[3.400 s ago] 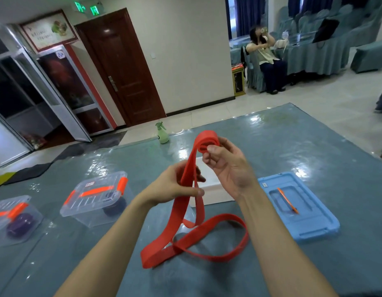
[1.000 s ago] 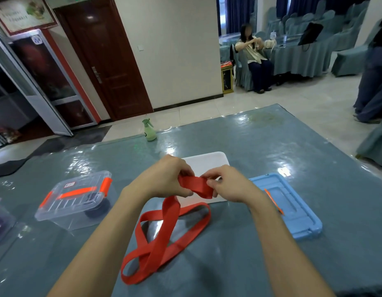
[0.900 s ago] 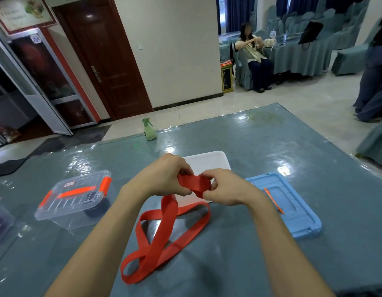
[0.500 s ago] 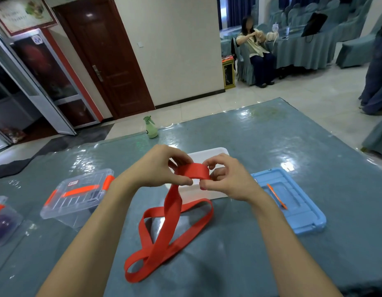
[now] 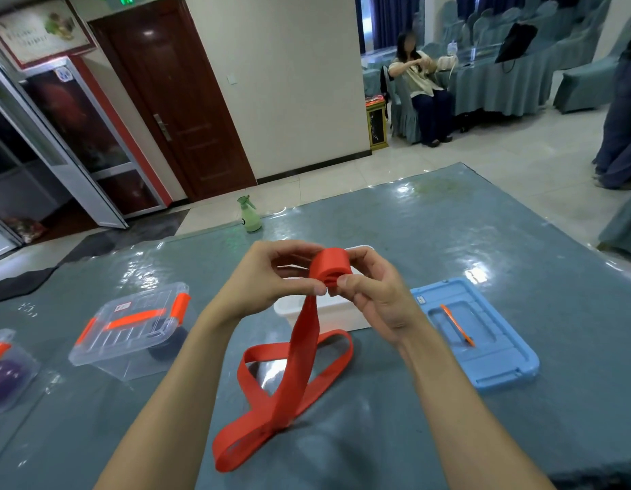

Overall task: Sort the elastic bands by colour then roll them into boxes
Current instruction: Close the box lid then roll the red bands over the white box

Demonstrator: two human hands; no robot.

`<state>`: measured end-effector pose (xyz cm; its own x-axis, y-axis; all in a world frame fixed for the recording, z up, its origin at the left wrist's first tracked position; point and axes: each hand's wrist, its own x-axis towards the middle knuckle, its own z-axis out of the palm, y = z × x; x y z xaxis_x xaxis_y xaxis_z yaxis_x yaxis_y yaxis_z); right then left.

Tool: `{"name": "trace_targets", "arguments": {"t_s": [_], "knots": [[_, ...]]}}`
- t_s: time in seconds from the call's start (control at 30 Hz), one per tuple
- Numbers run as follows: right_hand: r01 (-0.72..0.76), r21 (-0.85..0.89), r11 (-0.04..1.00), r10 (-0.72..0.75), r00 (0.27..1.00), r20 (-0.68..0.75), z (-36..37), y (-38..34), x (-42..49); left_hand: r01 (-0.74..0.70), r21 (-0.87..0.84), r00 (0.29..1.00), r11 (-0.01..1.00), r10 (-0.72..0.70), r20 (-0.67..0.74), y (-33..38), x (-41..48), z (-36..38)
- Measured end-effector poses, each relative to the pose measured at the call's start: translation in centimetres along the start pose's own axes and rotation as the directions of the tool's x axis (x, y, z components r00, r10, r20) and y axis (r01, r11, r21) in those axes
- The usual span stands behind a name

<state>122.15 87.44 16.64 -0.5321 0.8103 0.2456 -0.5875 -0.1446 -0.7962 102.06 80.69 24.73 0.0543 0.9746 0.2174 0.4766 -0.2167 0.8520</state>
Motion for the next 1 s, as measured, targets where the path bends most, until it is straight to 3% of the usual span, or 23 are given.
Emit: {"name": "trace_targets", "arguments": {"t_s": [0.13, 0.2, 0.3, 0.43, 0.5, 0.57, 0.63, 0.7, 0.8, 0.9, 1.0], "knots": [[-0.005, 0.107, 0.994, 0.005, 1.0, 0.006, 0.2, 0.7, -0.2, 0.004, -0.072, 0.992, 0.997, -0.013, -0.123, -0.6, -0.3, 1.5], [-0.014, 0.008, 1.0, 0.014, 1.0, 0.027, -0.3, 0.6, -0.3, 0.031, -0.072, 0.988, 0.997, -0.041, -0.147, -0.7, -0.6, 1.2], [-0.018, -0.241, 0.97, 0.027, 0.999, 0.035, -1.4, 0.0, -0.1, 0.073, -0.009, 0.994, 0.997, -0.073, -0.076, -0.3, -0.9, 0.3], [0.019, -0.245, 0.969, -0.02, 1.0, -0.001, -0.8, 0.6, -0.3, 0.081, -0.009, 0.993, 0.997, -0.082, -0.083, 0.0, -1.0, 0.4], [-0.002, -0.308, 0.951, 0.001, 1.0, -0.002, -0.7, 0.6, -0.5, 0.077, 0.079, 0.992, 0.994, -0.068, -0.103, 0.1, -1.0, 0.3], [-0.013, -0.562, 0.827, 0.027, 0.999, 0.017, -1.0, -0.2, -0.6, 0.08, 0.271, 0.994, 0.959, -0.058, -0.088, 0.5, -0.9, 0.2], [0.037, -0.804, 0.593, -0.004, 0.999, 0.043, -1.0, -0.8, -0.7, 0.05, 0.484, 0.999, 0.874, -0.049, -0.013, 1.0, -0.7, 0.3], [0.099, -0.869, 0.485, -0.016, 0.994, 0.105, -0.4, -0.9, -0.6, -0.014, 0.633, 0.995, 0.774, -0.049, 0.082, 1.7, -0.3, 0.9], [0.109, -0.898, 0.426, -0.01, 0.993, 0.116, 0.5, -1.0, -0.7, -0.074, 0.718, 0.99, 0.692, -0.035, 0.135, 2.4, 0.2, 1.5], [0.068, -0.799, 0.598, -0.04, 0.998, 0.054, -0.1, -1.4, -1.2, -0.075, 0.595, 0.996, 0.8, 0.027, 0.088, 2.1, 0.0, 1.1], [0.083, -0.589, 0.804, -0.067, 0.997, 0.049, -0.6, -2.4, -1.4, -0.051, 0.258, 0.998, 0.965, 0.059, -0.027, 1.2, -0.7, 0.1]]}}
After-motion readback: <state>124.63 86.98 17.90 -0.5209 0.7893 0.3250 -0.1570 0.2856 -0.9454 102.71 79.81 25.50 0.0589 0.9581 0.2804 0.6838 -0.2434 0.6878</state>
